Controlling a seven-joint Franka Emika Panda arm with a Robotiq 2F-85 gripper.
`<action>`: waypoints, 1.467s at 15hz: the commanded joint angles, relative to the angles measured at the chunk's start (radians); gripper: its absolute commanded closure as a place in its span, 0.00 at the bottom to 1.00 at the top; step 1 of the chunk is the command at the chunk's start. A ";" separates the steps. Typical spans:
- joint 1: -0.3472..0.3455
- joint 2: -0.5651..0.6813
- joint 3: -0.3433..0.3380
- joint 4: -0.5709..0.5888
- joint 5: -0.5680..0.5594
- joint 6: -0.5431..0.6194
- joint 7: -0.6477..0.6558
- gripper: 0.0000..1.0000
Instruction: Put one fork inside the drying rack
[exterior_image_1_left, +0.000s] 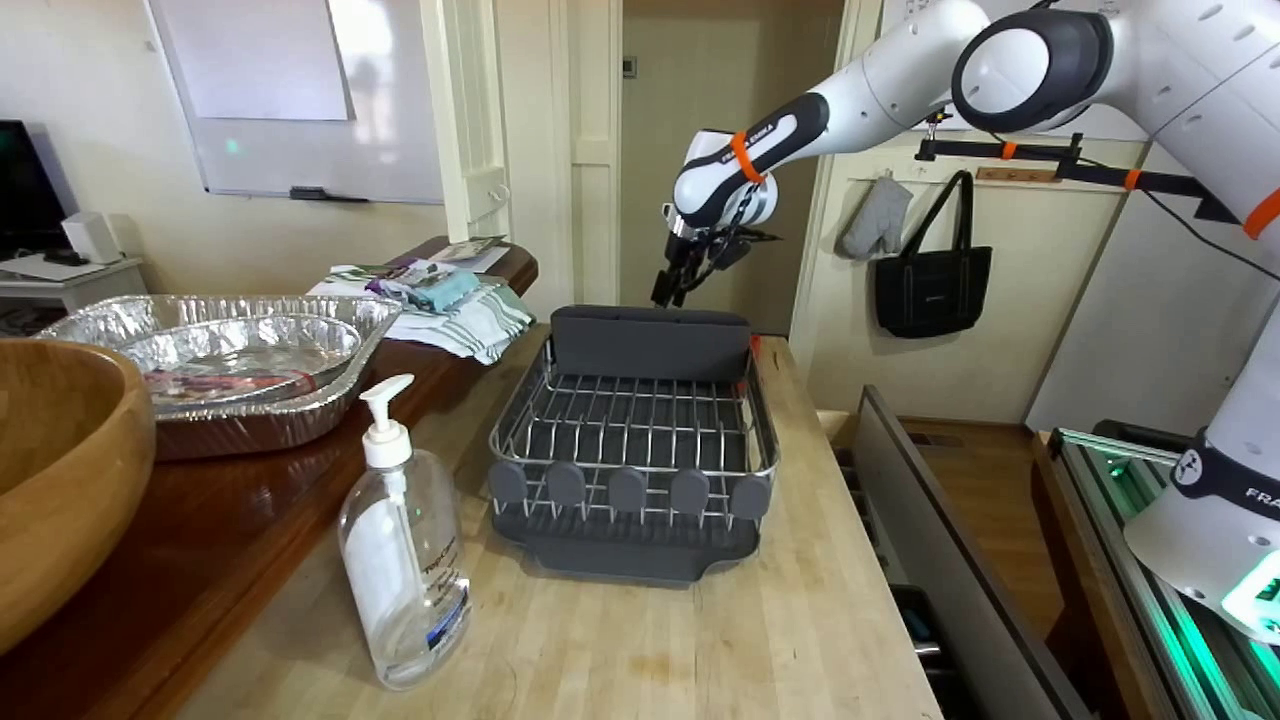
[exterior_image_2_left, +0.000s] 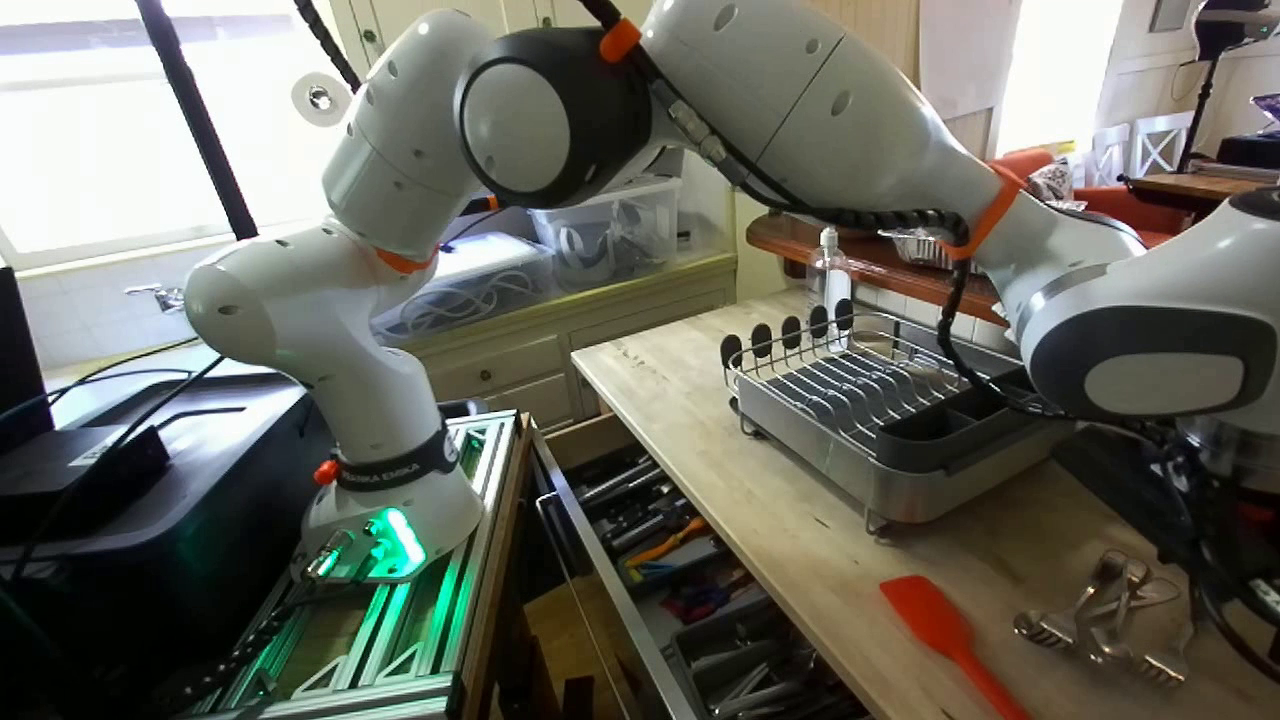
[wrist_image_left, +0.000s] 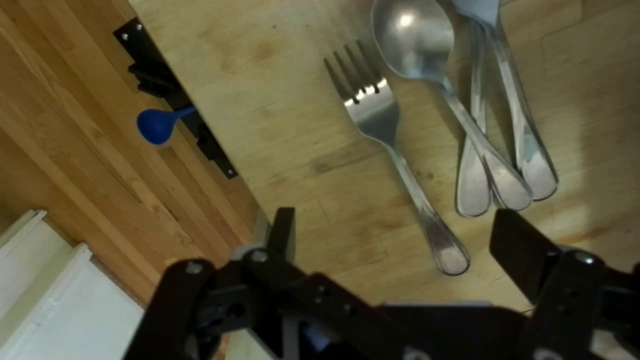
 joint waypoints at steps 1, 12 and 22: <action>0.002 0.102 0.000 0.140 -0.007 -0.054 0.027 0.00; 0.012 0.227 -0.005 0.327 -0.018 -0.172 0.050 0.05; 0.023 0.289 -0.020 0.423 -0.067 -0.244 0.035 0.46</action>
